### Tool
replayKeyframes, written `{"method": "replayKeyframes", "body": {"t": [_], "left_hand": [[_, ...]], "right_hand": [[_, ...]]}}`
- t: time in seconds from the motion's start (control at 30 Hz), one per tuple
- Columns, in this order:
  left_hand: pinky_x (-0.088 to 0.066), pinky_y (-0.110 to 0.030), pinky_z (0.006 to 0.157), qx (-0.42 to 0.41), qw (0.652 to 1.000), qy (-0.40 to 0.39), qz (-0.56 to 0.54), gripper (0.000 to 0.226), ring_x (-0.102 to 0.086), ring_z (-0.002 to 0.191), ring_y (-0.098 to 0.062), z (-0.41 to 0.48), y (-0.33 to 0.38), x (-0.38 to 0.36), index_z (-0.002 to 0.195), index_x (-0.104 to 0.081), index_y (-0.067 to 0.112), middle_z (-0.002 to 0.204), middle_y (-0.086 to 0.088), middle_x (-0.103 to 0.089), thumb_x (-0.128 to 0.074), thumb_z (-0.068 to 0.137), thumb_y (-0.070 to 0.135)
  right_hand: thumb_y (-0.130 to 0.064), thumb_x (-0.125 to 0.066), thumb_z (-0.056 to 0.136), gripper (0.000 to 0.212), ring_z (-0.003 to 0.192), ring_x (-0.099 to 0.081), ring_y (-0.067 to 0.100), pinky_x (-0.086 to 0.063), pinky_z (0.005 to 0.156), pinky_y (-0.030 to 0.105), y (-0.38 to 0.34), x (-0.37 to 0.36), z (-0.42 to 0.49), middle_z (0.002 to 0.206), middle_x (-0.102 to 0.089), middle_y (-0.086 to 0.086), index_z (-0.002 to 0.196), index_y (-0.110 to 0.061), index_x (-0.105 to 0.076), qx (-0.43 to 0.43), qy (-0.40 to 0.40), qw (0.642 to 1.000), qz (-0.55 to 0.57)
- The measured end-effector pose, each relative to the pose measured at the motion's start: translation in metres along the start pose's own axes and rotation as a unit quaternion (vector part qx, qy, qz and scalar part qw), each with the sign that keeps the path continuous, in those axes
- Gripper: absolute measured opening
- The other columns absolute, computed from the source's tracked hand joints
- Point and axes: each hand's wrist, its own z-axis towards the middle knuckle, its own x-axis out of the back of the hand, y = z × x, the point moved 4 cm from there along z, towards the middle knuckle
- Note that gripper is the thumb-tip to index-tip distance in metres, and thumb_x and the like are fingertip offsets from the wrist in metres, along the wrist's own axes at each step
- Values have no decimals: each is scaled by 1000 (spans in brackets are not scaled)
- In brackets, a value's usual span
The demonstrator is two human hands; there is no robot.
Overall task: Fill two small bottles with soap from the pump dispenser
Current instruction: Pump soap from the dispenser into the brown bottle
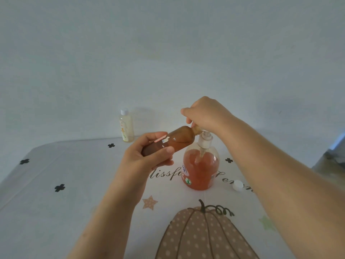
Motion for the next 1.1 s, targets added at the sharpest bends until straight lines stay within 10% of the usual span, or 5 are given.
{"method": "replayKeyframes", "body": {"t": [0.33,1.1], "left_hand": [[-55,-29,61,22,1000,-3,-11,37,-64,67,-24,-1,-1,-2,103,-70,7,84,-11,-69,-75,67,13],[-56,-27,62,38,999,-27,-9,38,-67,71,-24,6,-9,4,103,-68,6,84,-12,-69,-73,66,9]], "right_hand": [[-58,-30,104,65,80,-72,23,-51,77,33,-6,-3,-5,86,-76,4,86,-14,-74,32,-30,999,-3],[-57,-38,102,59,83,-72,24,-54,89,37,5,-17,0,84,-76,3,88,-13,-75,16,-53,998,20]]}}
